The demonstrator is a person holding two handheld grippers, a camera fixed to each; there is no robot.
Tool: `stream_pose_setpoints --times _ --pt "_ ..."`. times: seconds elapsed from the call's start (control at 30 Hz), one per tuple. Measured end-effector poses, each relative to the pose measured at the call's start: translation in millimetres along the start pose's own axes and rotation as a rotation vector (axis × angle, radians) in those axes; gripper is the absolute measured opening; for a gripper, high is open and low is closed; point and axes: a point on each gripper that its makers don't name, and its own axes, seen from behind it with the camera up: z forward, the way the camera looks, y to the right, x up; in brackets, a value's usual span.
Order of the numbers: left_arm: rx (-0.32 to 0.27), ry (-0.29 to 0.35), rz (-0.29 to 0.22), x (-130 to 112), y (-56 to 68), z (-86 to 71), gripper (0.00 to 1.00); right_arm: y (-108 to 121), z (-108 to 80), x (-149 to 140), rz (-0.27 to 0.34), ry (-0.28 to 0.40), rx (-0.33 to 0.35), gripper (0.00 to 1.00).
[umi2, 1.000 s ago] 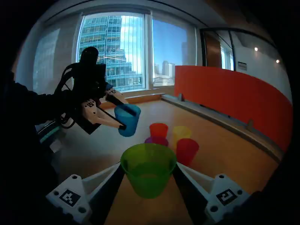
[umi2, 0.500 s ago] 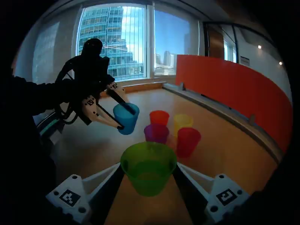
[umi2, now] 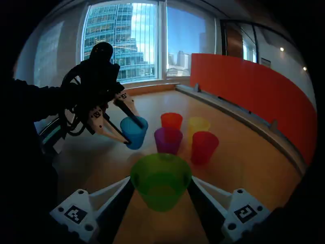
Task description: Pour water
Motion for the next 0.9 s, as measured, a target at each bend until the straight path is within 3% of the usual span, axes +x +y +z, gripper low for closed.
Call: stream_pose_setpoints --times 0.7,0.9 --pt "-0.016 -0.020 -0.043 -22.4 1.9 8.6 0.85 2.1 8.3 -8.4 0.008 -0.014 -0.010 0.89" --pt "-0.010 -0.057 -0.026 -34.0 0.0 9.3 0.85 0.6 11.8 -10.9 0.009 -0.017 -0.010 0.89"
